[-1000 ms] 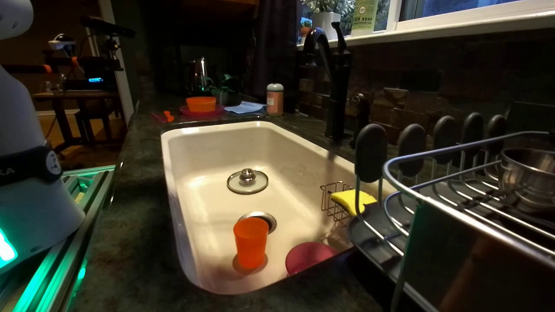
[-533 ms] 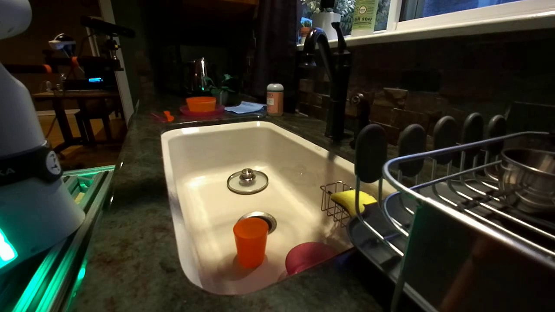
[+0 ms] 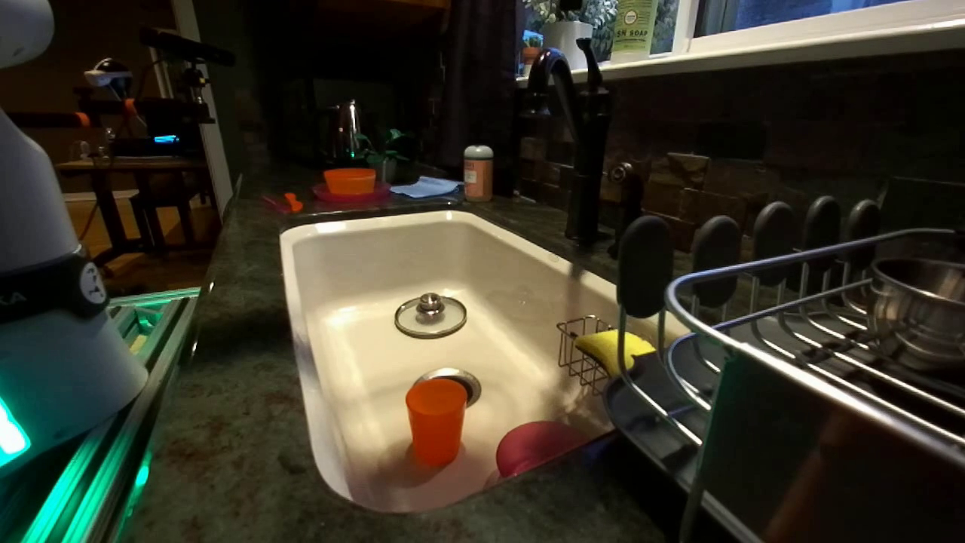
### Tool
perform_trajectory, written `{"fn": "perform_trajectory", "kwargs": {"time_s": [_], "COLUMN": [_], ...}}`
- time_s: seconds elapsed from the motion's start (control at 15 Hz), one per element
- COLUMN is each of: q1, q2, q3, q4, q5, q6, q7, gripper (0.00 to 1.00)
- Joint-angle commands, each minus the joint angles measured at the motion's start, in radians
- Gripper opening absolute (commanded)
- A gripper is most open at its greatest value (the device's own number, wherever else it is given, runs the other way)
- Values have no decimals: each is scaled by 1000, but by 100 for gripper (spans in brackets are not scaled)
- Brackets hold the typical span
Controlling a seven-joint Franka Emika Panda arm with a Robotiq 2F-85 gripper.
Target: Open the tap, then fill the orange cup with a little water
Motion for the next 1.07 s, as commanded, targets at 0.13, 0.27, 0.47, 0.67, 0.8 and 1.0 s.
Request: {"fn": "perform_trajectory", "kwargs": {"time_s": [0.13, 0.27, 0.47, 0.67, 0.8, 1.0], "q1": [52, 63, 70, 69, 66, 61], "q2": [46, 63, 91, 115, 131, 152], "q3": [-1, -4, -7, -7, -5, -4], "q4": [5, 8, 14, 26, 33, 41], "q5": [125, 165, 221, 284, 327, 396], "q6": [105, 120, 137, 134, 131, 125], "q7": [-102, -119, -172, -236, -274, -335], "gripper": [100, 100, 100, 100, 100, 100]}}
